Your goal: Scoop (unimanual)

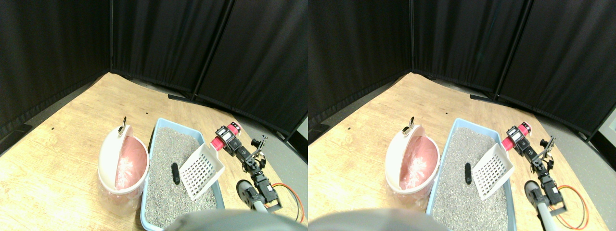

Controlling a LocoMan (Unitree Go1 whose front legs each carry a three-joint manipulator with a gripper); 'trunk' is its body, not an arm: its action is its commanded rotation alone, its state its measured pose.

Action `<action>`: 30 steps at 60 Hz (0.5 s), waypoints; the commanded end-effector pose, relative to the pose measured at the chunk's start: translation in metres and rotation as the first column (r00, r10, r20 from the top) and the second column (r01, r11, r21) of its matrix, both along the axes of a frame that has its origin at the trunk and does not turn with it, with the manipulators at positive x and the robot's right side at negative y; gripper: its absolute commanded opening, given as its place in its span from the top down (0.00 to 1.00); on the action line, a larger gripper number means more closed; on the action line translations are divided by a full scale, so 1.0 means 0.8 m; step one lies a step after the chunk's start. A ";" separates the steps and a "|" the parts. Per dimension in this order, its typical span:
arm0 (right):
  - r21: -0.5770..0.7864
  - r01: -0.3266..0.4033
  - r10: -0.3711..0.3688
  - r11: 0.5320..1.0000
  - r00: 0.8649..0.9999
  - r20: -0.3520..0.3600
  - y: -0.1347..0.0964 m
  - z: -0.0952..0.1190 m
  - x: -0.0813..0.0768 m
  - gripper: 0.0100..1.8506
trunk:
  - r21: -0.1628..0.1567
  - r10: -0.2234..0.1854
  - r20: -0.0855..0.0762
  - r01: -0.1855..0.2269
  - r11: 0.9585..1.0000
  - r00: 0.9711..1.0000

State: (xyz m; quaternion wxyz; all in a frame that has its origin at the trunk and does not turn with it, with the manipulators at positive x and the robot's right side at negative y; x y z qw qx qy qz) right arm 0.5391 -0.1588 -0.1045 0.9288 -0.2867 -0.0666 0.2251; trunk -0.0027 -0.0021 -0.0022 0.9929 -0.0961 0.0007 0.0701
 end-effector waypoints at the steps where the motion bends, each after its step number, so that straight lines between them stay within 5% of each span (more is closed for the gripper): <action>1: -0.005 -0.004 0.004 1.000 0.999 0.037 0.005 0.000 0.005 0.97 | -0.010 0.007 -0.013 -0.008 1.000 1.000; 22: -0.023 0.091 -0.090 0.996 0.994 0.066 -0.017 0.000 0.034 0.97 | -0.003 0.015 -0.009 -0.015 1.000 1.000; 30: -0.028 0.066 -0.064 0.997 0.994 0.087 -0.021 0.008 0.035 0.97 | -0.001 0.014 -0.011 -0.014 1.000 1.000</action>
